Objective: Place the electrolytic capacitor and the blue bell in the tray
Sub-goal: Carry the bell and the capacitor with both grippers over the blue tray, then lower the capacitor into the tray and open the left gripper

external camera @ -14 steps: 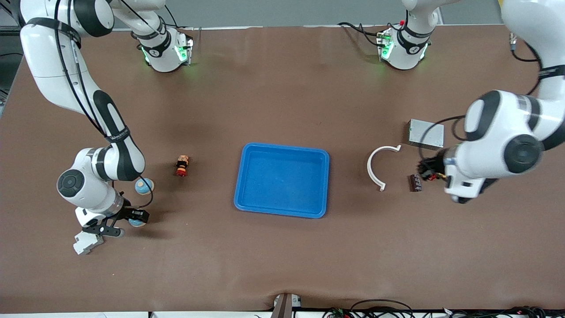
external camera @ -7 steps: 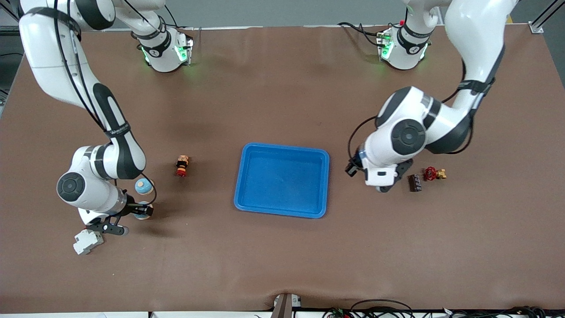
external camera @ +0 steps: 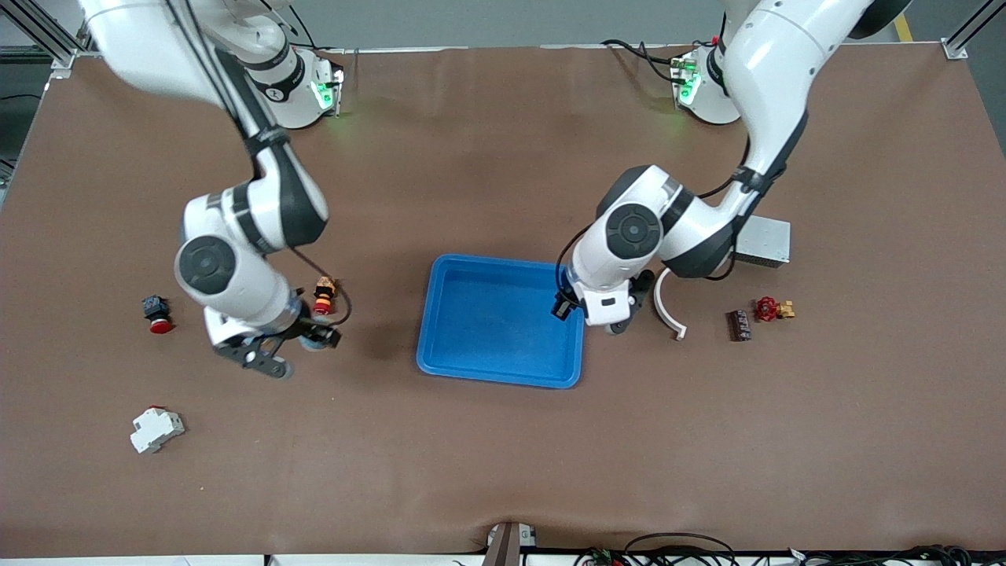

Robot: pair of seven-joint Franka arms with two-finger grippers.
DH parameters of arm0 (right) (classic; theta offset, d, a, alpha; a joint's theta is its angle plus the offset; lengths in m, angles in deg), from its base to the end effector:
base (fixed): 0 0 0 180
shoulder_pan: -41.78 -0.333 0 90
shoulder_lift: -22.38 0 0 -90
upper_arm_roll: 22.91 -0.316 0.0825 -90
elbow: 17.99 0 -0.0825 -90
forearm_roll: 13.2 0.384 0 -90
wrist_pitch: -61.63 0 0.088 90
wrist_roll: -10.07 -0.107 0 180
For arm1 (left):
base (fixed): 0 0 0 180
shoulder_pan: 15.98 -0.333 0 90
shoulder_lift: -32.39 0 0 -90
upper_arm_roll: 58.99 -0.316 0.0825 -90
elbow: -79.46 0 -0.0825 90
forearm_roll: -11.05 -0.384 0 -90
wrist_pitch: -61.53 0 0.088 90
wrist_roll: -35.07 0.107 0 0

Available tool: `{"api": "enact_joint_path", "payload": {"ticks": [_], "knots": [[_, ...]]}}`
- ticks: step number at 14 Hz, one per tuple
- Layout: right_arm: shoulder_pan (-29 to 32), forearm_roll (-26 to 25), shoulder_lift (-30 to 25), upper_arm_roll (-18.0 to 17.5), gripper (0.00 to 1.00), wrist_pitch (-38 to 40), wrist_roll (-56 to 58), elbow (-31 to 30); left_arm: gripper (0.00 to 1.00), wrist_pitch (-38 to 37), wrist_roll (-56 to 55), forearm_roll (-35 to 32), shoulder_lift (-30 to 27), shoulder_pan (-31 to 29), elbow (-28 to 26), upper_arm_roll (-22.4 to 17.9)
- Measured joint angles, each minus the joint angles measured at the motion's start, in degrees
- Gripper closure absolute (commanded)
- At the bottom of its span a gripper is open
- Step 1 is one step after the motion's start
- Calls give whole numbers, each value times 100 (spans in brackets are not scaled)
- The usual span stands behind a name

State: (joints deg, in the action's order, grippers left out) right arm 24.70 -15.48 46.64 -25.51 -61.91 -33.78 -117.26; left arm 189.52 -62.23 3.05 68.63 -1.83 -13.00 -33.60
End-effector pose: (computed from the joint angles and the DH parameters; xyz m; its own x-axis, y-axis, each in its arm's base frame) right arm 0.6217 0.2178 0.3371 0.9195 -0.3929 0.0105 -0.3930 -0.9195 0.0101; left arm 0.5640 -0.4051 0.2889 0.5309 0.8345 -0.1474 0.8459 -0.5324 0.0326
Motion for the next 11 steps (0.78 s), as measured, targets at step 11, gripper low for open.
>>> {"api": "enact_joint_path", "payload": {"ticks": [11], "knots": [[-1513,-341,245,24,100,-268,-2659,-113,100,877,-184,-2,596,402,-212,-481]]}}
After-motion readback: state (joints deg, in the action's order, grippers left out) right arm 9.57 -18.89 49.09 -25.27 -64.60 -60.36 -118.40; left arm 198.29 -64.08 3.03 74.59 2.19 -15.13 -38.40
